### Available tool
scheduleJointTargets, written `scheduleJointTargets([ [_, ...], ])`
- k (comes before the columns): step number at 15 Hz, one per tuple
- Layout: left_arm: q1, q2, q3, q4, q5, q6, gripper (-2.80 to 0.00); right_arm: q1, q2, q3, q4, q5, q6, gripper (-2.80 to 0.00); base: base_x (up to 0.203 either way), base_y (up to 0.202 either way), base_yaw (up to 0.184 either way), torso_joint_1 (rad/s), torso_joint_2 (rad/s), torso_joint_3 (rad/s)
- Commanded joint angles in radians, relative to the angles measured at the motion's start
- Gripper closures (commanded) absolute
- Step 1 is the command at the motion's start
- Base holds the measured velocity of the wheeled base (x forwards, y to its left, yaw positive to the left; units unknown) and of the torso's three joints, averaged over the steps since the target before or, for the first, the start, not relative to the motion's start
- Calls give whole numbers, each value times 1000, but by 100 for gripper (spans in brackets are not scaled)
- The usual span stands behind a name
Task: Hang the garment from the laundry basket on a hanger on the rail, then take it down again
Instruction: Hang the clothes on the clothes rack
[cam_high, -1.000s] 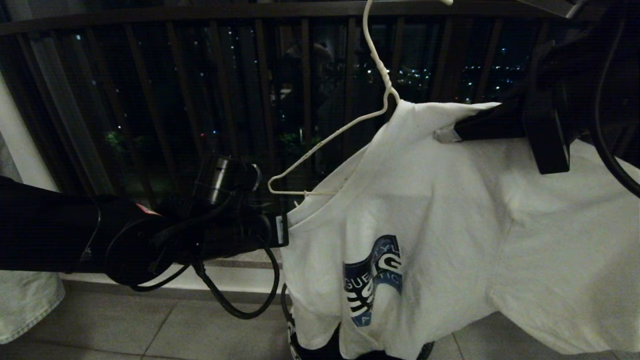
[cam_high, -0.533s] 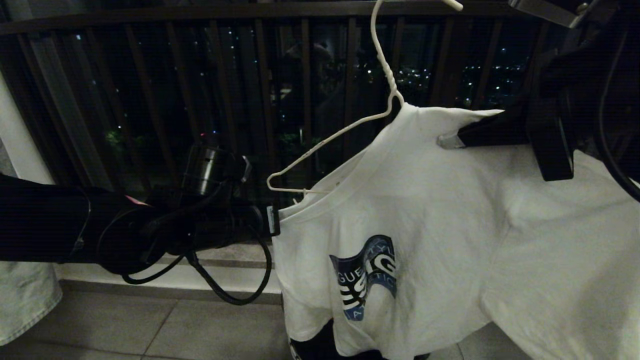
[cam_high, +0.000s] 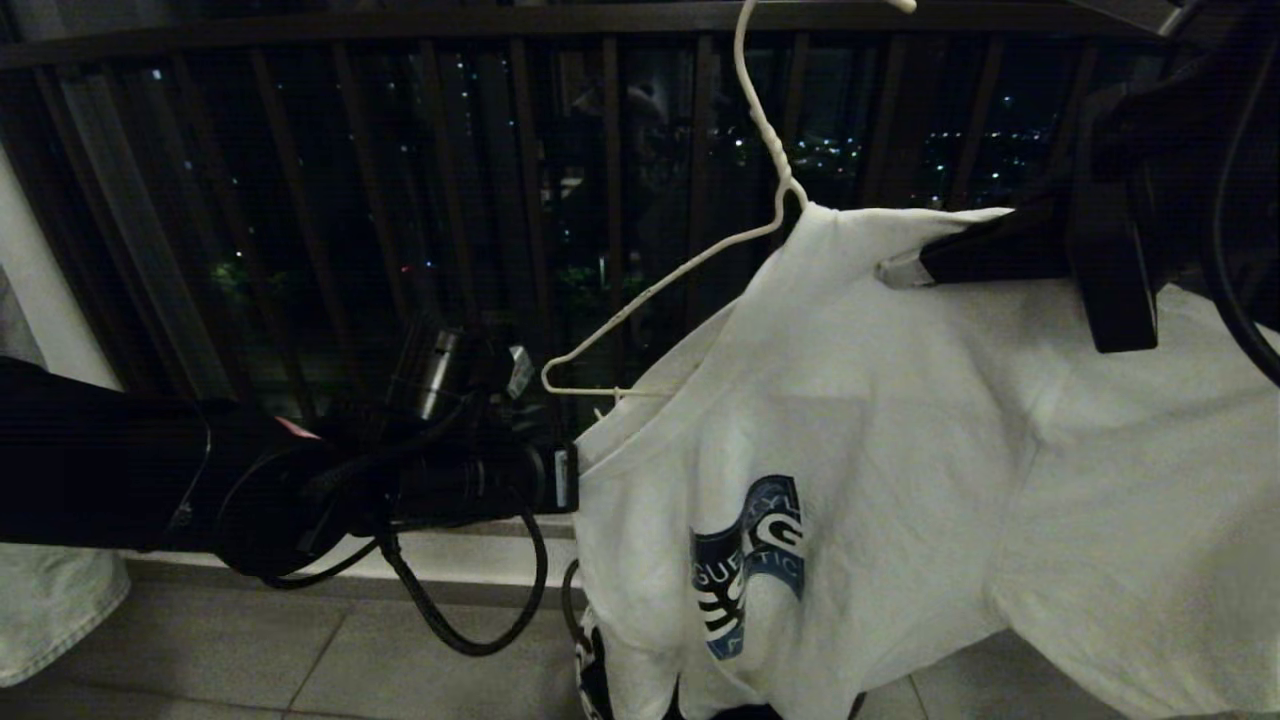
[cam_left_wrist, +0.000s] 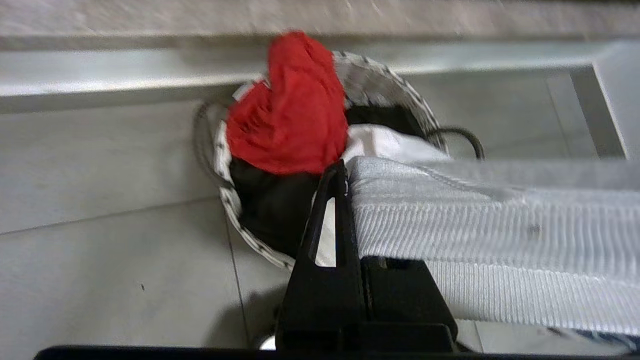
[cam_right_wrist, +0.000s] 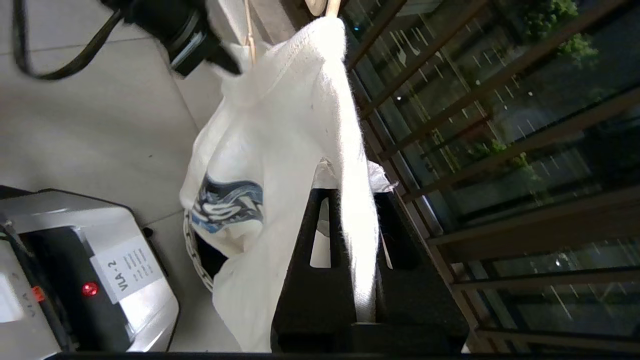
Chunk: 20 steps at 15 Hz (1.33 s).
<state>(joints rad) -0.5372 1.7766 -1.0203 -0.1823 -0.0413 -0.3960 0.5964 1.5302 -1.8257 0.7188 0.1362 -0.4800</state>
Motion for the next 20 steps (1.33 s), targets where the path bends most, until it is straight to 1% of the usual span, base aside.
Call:
scheduleJointTargets([
  [1,-37,-20,15,-5,-3,-4,0,5,-1,2,-11,9,-2,0,0,0,0,0,0,0],
  [4,-52,-19,22,-5,-6,-6,0,28,-1,3,-42,10,37,0,0,0,0,0,0,0],
  [8,-61,-7,25,-8,0,-7,0,47,-4,5,-42,10,38,0,0,0,0,0,0,0],
  [11,-30,17,23,-93,3,-16,0,54,-20,11,-39,10,37,0,0,0,0,0,0,0],
  [12,-20,22,23,-106,4,-17,0,56,-24,13,-39,10,37,0,0,0,0,0,0,0],
  [17,6,49,20,-109,2,-18,0,67,-41,17,-39,10,37,0,0,0,0,0,0,0],
  [20,4,37,30,-108,-6,-17,0,72,-44,19,-39,10,47,0,0,0,0,0,0,0],
])
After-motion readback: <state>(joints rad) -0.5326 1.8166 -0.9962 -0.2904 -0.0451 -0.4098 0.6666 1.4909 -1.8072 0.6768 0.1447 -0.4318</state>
